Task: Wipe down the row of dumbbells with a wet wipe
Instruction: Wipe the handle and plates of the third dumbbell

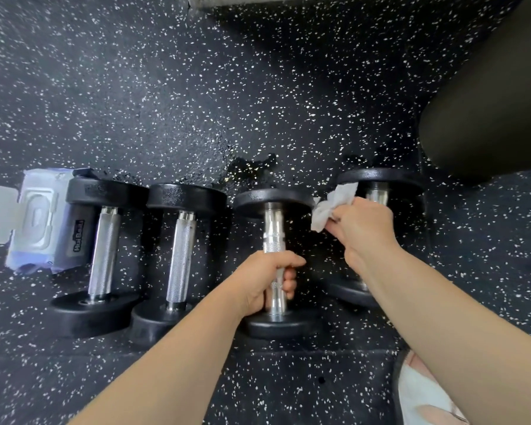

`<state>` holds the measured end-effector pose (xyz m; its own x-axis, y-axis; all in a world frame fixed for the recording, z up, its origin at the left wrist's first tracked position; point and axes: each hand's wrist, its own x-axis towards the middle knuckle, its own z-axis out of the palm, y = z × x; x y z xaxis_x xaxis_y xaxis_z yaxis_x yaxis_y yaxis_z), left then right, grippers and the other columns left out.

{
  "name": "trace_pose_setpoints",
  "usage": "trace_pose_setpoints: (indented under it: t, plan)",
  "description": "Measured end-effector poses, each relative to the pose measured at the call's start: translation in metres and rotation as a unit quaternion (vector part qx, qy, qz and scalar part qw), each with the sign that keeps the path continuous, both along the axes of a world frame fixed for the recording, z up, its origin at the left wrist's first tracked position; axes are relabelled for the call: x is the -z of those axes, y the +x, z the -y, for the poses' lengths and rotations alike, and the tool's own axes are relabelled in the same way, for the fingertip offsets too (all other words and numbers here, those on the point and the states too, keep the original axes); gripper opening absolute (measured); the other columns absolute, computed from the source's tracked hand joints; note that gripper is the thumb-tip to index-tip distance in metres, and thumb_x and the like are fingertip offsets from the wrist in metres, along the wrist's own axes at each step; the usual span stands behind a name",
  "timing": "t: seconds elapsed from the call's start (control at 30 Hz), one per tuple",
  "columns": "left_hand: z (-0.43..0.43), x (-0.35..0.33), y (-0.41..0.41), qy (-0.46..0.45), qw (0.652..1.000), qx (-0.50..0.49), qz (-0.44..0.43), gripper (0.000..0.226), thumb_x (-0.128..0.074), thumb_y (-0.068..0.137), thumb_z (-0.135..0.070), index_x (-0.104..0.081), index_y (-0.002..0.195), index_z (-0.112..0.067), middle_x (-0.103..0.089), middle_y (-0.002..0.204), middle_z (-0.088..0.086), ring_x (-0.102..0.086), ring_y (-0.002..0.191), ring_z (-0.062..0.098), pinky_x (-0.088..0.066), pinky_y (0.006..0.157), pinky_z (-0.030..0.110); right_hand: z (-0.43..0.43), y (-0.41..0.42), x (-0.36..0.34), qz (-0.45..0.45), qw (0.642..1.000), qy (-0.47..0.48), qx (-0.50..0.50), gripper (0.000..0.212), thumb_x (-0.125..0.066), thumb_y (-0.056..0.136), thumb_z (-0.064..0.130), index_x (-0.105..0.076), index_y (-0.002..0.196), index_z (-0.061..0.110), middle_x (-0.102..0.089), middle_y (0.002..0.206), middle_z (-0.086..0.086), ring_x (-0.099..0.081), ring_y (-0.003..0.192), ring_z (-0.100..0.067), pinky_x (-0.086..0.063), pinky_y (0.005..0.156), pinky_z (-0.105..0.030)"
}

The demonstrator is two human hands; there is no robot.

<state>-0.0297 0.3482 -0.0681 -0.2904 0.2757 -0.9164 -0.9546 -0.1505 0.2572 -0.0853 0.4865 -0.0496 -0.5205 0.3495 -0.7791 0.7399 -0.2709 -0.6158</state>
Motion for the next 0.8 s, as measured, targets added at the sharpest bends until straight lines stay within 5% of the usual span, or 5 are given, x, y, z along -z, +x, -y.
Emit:
trace_pose_setpoints:
  t: [0.2, 0.4, 0.57, 0.7, 0.8]
  plan:
    - [0.014, 0.003, 0.0, -0.134, 0.991, 0.028, 0.006, 0.014, -0.073, 0.077, -0.017, -0.062, 0.083, -0.011, -0.062, 0.069, 0.003, -0.059, 0.061, 0.015, -0.05, 0.063, 0.029, -0.005, -0.003, -0.007, -0.024, 0.998, -0.05, -0.006, 0.023, -0.045, 0.085, -0.016, -0.063, 0.082, -0.001, -0.068, 0.094, -0.021, -0.071, 0.088, -0.026, -0.059, 0.079, -0.032]
    - [-0.006, -0.019, 0.019, -0.416, 0.882, 0.145, -0.169, 0.024, -0.057, 0.095, -0.028, -0.044, 0.113, -0.017, -0.054, 0.085, -0.003, -0.053, 0.073, 0.013, -0.045, 0.069, 0.032, -0.007, -0.003, -0.013, -0.029, 0.995, -0.091, -0.031, 0.022, -0.045, 0.087, -0.016, -0.061, 0.087, -0.001, -0.069, 0.091, -0.015, -0.072, 0.086, -0.03, -0.057, 0.085, -0.037]
    - [-0.029, -0.008, 0.01, -0.459, 0.869, 0.15, -0.111, 0.037, -0.048, 0.093, -0.012, -0.033, 0.126, -0.002, -0.053, 0.118, 0.019, -0.057, 0.104, 0.036, -0.049, 0.087, 0.044, -0.004, 0.001, -0.005, -0.007, 0.996, -0.084, -0.031, 0.022, -0.046, 0.084, -0.016, -0.063, 0.084, -0.002, -0.068, 0.095, -0.021, -0.07, 0.093, -0.032, -0.056, 0.087, -0.04]
    - [-0.029, -0.005, 0.006, -0.464, 0.865, 0.156, -0.108, 0.039, -0.057, 0.095, -0.025, -0.037, 0.12, -0.002, -0.057, 0.11, 0.015, -0.053, 0.09, 0.028, -0.04, 0.072, 0.034, -0.002, 0.005, -0.007, 0.022, 0.997, -0.07, -0.025, 0.023, -0.046, 0.085, -0.014, -0.063, 0.082, 0.001, -0.068, 0.094, -0.019, -0.069, 0.092, -0.027, -0.056, 0.086, -0.037]
    - [-0.017, -0.001, 0.007, -0.42, 0.888, 0.142, -0.125, 0.038, -0.067, 0.088, -0.026, -0.048, 0.113, -0.005, -0.061, 0.099, 0.01, -0.055, 0.084, 0.024, -0.048, 0.073, 0.035, -0.004, 0.012, -0.007, 0.059, 0.995, -0.067, -0.034, 0.025, -0.046, 0.087, -0.013, -0.06, 0.079, 0.007, -0.066, 0.094, -0.014, -0.069, 0.09, -0.025, -0.056, 0.086, -0.034]
